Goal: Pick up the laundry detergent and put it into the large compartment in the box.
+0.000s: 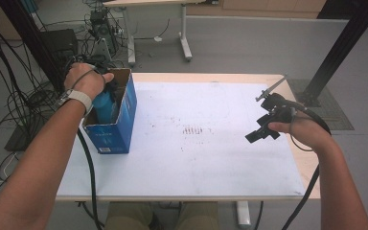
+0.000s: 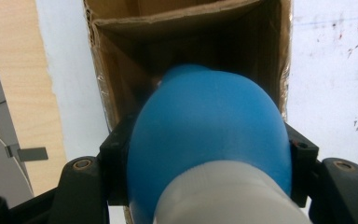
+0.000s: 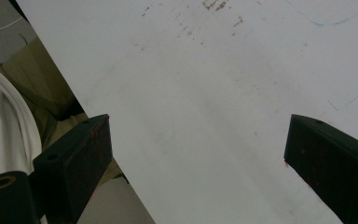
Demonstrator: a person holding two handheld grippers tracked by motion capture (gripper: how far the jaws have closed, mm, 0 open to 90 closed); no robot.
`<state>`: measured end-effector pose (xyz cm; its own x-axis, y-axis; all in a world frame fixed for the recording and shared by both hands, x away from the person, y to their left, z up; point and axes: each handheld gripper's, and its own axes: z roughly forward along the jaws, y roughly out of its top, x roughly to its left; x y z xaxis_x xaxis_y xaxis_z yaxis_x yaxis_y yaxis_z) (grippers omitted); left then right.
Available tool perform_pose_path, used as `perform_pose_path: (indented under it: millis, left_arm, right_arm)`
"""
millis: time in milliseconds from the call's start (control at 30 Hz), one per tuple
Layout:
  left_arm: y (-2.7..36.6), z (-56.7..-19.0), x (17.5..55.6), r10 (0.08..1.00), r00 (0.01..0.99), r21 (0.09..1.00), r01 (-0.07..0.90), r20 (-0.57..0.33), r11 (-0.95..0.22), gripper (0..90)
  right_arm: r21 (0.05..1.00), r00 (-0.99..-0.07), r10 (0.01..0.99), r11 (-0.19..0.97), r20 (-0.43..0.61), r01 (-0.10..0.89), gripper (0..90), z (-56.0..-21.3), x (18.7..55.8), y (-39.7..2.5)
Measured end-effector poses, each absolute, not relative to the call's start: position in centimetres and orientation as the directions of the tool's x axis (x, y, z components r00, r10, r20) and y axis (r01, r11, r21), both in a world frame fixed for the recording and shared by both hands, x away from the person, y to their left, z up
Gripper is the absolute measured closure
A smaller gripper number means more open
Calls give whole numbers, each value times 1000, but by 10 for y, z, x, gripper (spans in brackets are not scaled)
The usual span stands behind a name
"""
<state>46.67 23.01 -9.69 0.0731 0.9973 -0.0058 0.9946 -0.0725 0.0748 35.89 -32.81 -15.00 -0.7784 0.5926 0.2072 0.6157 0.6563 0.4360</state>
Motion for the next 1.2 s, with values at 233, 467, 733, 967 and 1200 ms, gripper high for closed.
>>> perform_pose_path:
  millis: [233, 467, 733, 967, 1200]
  left_arm:
    - [230, -105, 466, 997, 81, 79, 994, -8, -80, 376]
    - [228, -110, 467, 996, 89, 76, 993, -1, -89, 376]
    - [228, -118, 467, 996, 94, 77, 993, 1, -94, 376]
    - [227, -125, 469, 995, 100, 69, 993, 2, -99, 375]
    - [227, -132, 471, 995, 99, 55, 994, 2, -99, 375]
  right_arm:
    - [433, -778, 593, 658, 207, 617, 75, -150, 359, -328]
    - [433, -776, 594, 656, 209, 619, 75, -152, 358, -329]
    - [433, -775, 595, 654, 212, 620, 75, -153, 359, -329]
    - [430, -774, 596, 654, 214, 622, 75, -154, 359, -329]
    - [430, -773, 597, 653, 214, 623, 75, -154, 359, -330]
